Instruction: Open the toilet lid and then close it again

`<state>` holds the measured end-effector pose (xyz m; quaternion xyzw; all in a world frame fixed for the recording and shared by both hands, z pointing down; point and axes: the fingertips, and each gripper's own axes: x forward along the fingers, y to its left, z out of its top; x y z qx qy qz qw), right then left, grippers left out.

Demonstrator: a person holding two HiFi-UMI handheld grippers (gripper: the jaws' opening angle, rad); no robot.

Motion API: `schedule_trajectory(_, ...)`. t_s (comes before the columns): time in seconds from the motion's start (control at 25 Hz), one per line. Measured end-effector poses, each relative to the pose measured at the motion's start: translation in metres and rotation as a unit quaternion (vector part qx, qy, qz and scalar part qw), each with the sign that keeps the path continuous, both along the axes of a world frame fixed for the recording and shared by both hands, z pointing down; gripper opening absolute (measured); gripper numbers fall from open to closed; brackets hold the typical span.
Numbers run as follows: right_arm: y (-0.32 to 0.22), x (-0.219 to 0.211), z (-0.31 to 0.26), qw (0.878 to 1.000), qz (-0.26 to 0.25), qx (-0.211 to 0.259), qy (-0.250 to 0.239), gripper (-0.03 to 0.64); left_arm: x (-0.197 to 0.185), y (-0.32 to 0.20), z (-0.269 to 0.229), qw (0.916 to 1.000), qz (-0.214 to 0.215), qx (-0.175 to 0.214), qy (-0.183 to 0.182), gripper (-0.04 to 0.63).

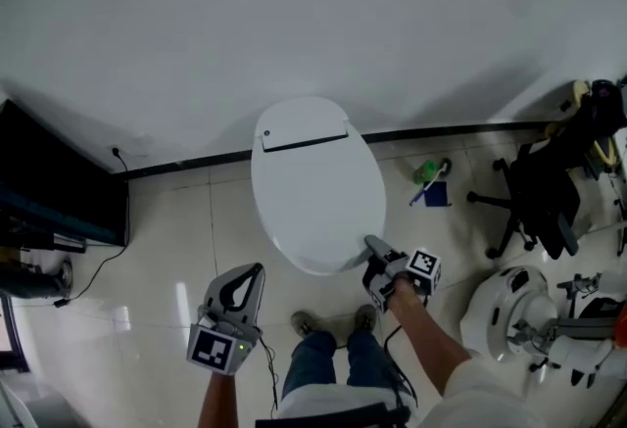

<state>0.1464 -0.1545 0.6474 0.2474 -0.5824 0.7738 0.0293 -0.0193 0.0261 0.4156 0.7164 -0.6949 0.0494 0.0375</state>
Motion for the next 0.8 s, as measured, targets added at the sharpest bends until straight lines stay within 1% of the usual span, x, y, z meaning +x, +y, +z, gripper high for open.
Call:
schedule_trajectory(0.16,-0.009,-0.006,-0.017,1.000,0.022,-0.009,-0.001,0.221,-0.011,0.000,-0.014,0.9999,0.000,0.014,-0.002,0.003)
schedule_trajectory(0.28,-0.024,-0.015,-0.050,0.998,0.043,-0.009,-0.035,0.199,-0.015,-0.002,-0.022,0.9998,0.004,0.020,-0.004,0.003)
schedule_trajectory(0.36,-0.046,-0.033,-0.092,0.995,0.057,0.017,-0.080,0.185,-0.017,-0.006,-0.023,0.9998,0.008,0.019,-0.004,0.003)
schedule_trajectory(0.4,-0.062,-0.047,-0.118,0.992,0.060,0.043,-0.101,0.157,-0.018,-0.008,-0.024,0.9997,0.010,0.020,-0.004,0.003)
schedule_trajectory(0.44,-0.080,-0.064,-0.143,0.989,0.059,0.072,-0.113,0.122,-0.018,-0.010,-0.026,0.9996,0.015,0.021,-0.007,0.003)
schedule_trajectory(0.48,-0.099,-0.082,-0.166,0.986,0.056,0.099,-0.119,0.112,-0.018,-0.013,-0.029,0.9994,0.020,0.025,-0.011,0.003)
schedule_trajectory(0.56,-0.133,-0.115,-0.200,0.981,0.051,0.136,-0.127,0.095,-0.016,-0.019,-0.038,0.9989,0.030,0.034,-0.013,0.003)
schedule_trajectory(0.68,-0.170,-0.157,-0.234,0.977,0.045,0.162,-0.131,0.086,-0.023,-0.031,-0.057,0.9976,0.041,0.050,-0.025,0.003)
schedule_trajectory(0.8,-0.203,-0.199,-0.258,0.975,0.038,0.170,-0.138,0.080,-0.035,-0.046,-0.074,0.9962,0.033,0.071,-0.038,0.003)
